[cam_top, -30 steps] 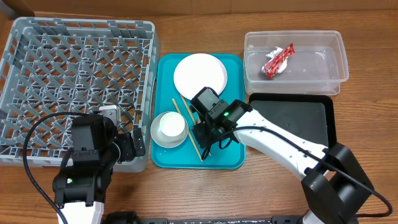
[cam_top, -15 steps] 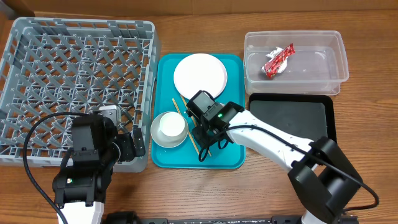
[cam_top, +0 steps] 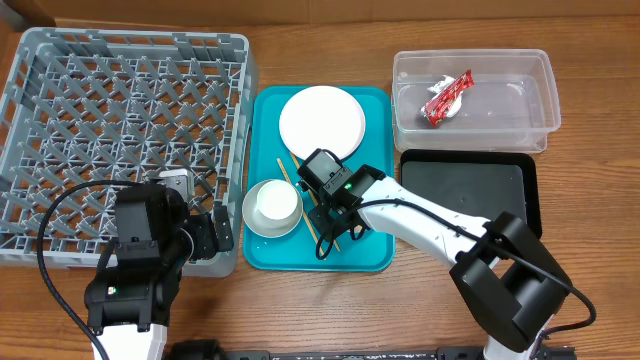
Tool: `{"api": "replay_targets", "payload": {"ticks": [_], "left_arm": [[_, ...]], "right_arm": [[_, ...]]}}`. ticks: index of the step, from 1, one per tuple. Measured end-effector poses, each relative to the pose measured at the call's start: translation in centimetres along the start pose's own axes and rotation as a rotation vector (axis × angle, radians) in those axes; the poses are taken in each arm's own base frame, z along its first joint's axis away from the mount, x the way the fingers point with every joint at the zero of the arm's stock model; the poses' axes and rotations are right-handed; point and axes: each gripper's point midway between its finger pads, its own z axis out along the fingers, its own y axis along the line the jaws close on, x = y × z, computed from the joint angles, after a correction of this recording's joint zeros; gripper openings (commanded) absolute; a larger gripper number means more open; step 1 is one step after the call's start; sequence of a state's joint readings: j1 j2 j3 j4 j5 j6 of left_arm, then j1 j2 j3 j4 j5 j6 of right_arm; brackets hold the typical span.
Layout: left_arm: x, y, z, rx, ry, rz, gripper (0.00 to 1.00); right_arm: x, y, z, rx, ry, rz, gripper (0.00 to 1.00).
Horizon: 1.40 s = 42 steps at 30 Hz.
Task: Sort waste into correct bins and load items into the dishwasher
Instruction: 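Grasp the rim of the small rice plate with the right gripper, then tip the small plate over the black tray to dump the rice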
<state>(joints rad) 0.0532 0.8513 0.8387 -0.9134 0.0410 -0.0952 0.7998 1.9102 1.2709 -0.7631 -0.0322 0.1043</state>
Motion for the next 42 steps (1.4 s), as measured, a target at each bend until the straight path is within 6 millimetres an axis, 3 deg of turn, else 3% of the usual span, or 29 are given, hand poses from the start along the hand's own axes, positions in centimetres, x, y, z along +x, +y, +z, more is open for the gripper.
{"api": "replay_targets", "payload": {"ticks": [7,13,16,20,23,31,36,42], "left_arm": [[0.0,0.0,0.0,0.000,0.000,0.000,1.00],[0.0,0.0,0.0,0.000,-0.002,0.000,1.00],[-0.1,0.0,0.0,0.000,-0.003,0.000,1.00],[-0.1,0.0,0.0,0.000,-0.005,0.000,1.00],[-0.1,0.0,0.0,0.000,-0.004,0.000,1.00],[-0.1,0.0,0.0,0.000,-0.005,0.000,1.00],[-0.1,0.0,0.0,0.000,-0.005,0.000,1.00],[-0.1,0.0,0.0,0.000,-0.005,0.000,1.00]], "right_arm": [[-0.1,-0.9,-1.2,0.072,0.007,0.010,0.04],[-1.8,-1.8,-4.3,0.087,-0.037,0.107,0.04],[-3.2,-3.5,-7.3,0.077,-0.111,0.217,0.04],[-3.9,-7.6,-11.9,0.033,-0.206,0.416,0.04],[-3.5,-9.8,-13.3,-0.015,-0.216,0.522,0.04],[-2.0,-14.9,-14.0,-0.214,-0.200,0.765,0.04],[0.1,-16.9,-13.1,-0.333,-0.176,0.887,0.04],[1.1,-18.5,-12.3,-0.532,-0.237,0.970,0.04]]}}
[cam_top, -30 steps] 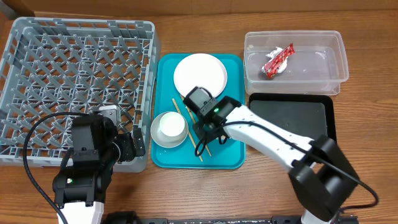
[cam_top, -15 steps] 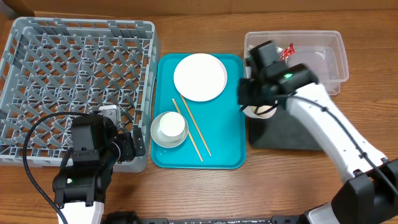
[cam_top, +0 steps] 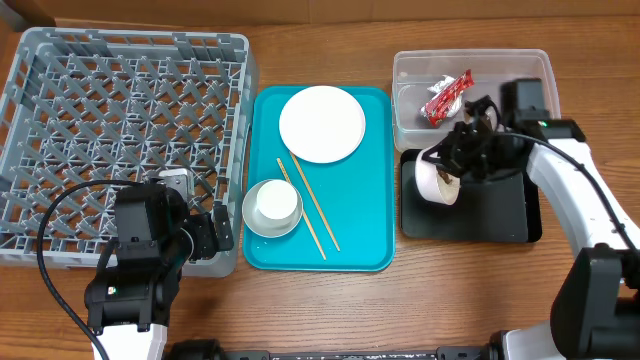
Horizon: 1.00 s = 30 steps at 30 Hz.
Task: Sort waste into correct bins and load items into the dishwasher
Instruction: 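Tip the small plate over the black tray to dump the rice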
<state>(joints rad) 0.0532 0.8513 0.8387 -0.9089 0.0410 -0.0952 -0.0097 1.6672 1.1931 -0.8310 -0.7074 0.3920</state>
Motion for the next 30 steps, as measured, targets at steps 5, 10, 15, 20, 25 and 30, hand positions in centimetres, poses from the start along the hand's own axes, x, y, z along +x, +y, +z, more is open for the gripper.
{"api": "replay_targets", "payload": {"ticks": [5,10,15,20,25,30], "left_arm": [[0.0,0.0,0.0,0.000,0.000,0.000,1.00],[0.0,0.0,0.0,0.000,-0.001,0.000,1.00],[0.0,0.0,0.0,0.000,-0.001,0.000,1.00],[0.0,0.0,0.0,0.000,-0.001,0.000,1.00],[0.0,-0.2,0.0,0.009,-0.001,0.000,1.00],[0.0,-0.2,0.0,0.012,-0.001,0.000,1.00]], "right_arm": [[0.0,-1.2,-1.1,-0.200,0.017,0.091,0.04],[-0.1,-2.0,-3.5,-0.398,0.017,0.180,0.04],[-0.4,-2.5,-6.3,-0.559,0.001,0.252,0.04],[-0.8,-2.0,-8.7,-0.688,-0.004,0.274,0.04],[-0.9,-1.4,-9.7,-0.751,0.021,0.316,0.04],[-1.0,-1.2,-10.0,-0.769,0.039,0.343,0.04]]}}
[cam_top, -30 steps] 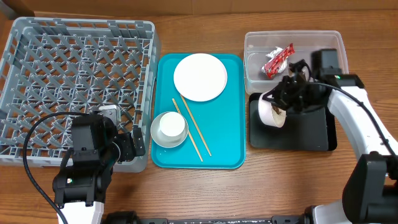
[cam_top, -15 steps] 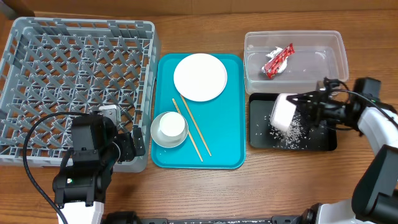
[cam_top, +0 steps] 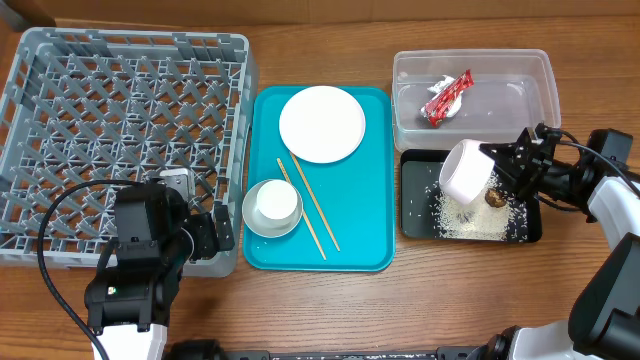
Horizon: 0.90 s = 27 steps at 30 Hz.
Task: Sort waste into correct bins and load items into the dishwasher
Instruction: 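Tip the small plate over the black tray to dump the rice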
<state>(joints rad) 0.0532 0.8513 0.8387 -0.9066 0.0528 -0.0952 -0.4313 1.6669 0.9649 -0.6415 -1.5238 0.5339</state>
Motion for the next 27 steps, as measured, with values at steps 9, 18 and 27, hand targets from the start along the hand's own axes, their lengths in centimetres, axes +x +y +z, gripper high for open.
{"api": "replay_targets", "payload": {"ticks": [9,18,27], "left_arm": [[0.0,-0.1,0.0,0.003,0.000,0.000,1.00],[0.0,-0.1,0.0,0.004,0.000,0.000,1.00],[0.0,-0.1,0.0,0.007,0.000,0.000,1.00]], "right_arm": [[0.1,0.2,0.0,-0.009,0.007,0.034,0.04],[-1.1,-1.7,-0.1,0.093,-0.070,0.093,0.04],[-1.1,-0.1,0.5,0.036,-0.014,-0.102,0.04]]}}
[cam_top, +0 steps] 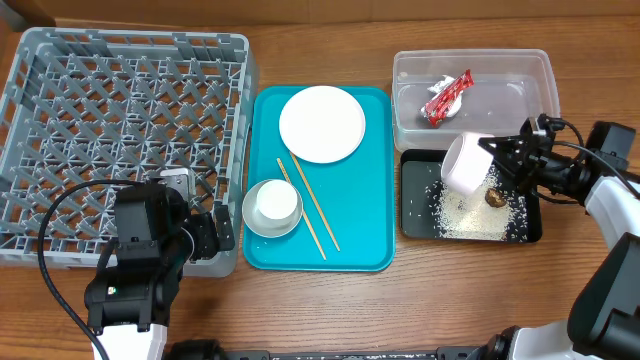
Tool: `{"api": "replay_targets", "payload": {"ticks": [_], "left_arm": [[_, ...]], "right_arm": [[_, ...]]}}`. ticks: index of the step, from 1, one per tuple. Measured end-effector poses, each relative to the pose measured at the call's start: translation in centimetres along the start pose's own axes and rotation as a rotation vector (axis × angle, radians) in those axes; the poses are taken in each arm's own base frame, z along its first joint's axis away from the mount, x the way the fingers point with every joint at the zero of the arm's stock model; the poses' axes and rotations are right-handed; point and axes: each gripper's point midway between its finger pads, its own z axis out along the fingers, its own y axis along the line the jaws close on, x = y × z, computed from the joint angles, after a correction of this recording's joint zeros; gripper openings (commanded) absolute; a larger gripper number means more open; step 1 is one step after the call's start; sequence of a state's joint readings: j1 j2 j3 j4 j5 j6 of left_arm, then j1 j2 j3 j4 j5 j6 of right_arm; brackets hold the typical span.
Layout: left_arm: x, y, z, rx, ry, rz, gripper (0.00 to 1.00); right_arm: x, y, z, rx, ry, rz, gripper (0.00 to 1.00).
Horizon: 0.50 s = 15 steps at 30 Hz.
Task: Sort waste into correct bins and load items into the dishwasher
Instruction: 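Tip the small plate over the black tray to dump the rice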
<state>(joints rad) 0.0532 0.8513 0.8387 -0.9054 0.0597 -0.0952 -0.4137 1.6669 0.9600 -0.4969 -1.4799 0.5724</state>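
My right gripper (492, 160) is shut on a white cup (465, 165), held tilted mouth-down over the black tray (415, 215). White rice and a brown lump (493, 197) lie in that tray. On the teal tray (370, 240) sit a white plate (321, 123), a white bowl with a cup inside (272, 206) and a pair of chopsticks (312, 207). The grey dish rack (120, 120) stands at the left. My left gripper (215, 235) rests by the rack's near right corner; its jaws cannot be made out.
A clear plastic bin (520, 110) at the back right holds a red wrapper (446, 97). Black cables loop around the left arm near the table's front edge.
The right gripper has shifted the tipped cup slightly up and toward the clear bin. The rice pile in the black tray looks much the same. The left arm has not moved.
The right gripper was down on the teal tray beside the bowl. Then it held a white cup over the black tray's left end. Then the cup was tipped and rice with a brown lump lay in the tray, as now.
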Motion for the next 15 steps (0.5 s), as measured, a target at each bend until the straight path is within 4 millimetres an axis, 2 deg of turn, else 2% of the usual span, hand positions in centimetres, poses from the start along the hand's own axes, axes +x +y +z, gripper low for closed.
{"api": "replay_targets", "payload": {"ticks": [6,11,15], "left_arm": [[0.0,0.0,0.0,0.000,-0.001,0.000,1.00],[-0.1,0.0,0.0,0.000,-0.002,0.000,1.00],[-0.1,0.0,0.0,0.000,-0.003,0.000,1.00]], "right_arm": [[-0.1,0.9,0.2,-0.027,0.022,-0.079,0.04],[-0.1,0.1,0.5,0.006,0.009,-0.019,0.04],[0.0,0.9,0.7,-0.021,0.034,-0.108,0.04]]}}
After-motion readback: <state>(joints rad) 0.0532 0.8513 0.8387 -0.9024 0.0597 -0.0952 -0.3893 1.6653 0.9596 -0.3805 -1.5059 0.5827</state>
